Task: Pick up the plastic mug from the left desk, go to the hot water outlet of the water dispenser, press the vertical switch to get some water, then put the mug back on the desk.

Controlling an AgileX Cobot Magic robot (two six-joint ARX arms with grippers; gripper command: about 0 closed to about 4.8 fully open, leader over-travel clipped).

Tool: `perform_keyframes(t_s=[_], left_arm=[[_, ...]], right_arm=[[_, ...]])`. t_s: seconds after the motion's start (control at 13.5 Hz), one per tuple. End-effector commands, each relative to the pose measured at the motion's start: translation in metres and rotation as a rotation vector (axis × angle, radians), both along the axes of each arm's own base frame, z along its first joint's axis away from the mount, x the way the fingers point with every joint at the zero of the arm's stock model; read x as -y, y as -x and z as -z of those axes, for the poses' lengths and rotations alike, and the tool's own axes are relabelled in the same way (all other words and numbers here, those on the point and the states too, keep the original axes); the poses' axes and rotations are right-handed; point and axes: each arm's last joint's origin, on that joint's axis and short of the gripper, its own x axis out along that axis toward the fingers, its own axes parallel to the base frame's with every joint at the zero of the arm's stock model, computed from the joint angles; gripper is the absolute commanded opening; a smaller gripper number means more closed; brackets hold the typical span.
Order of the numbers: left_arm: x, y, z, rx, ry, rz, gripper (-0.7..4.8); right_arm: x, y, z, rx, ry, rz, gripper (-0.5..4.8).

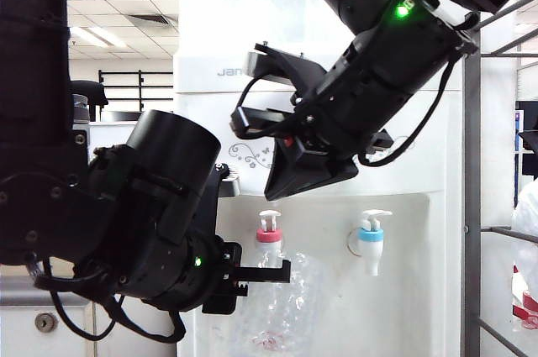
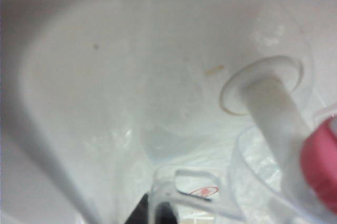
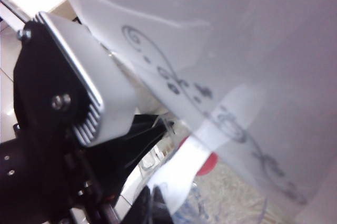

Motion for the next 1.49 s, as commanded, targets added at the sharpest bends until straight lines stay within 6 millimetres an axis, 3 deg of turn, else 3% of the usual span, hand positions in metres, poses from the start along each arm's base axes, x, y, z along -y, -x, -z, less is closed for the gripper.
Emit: perform_keyframes(t_s=[0.07, 0.45, 0.97, 1.49], left_arm=[[-0.011, -0.008, 0.003, -0.003, -0.060, -0.123, -0.05], [-0.011, -0.008, 0.003, -0.003, -0.060, -0.123, -0.05], [-0.011, -0.008, 0.003, -0.003, -0.060, -0.123, -0.05], [-0.011, -0.008, 0.003, -0.003, -0.060, -0.123, -0.05]], right_arm=[[0.004, -0.006, -0.002, 0.022, -0.012, 0.017, -0.05], [0.003, -0.005, -0.001, 0.004, -0.015, -0.004, -0.05], [0.000, -0.008, 0.024, -0.073, 0.035, -0.019, -0.05], [0.001, -0.006, 0.026, -0.093, 0.053, -0.018, -0.05]])
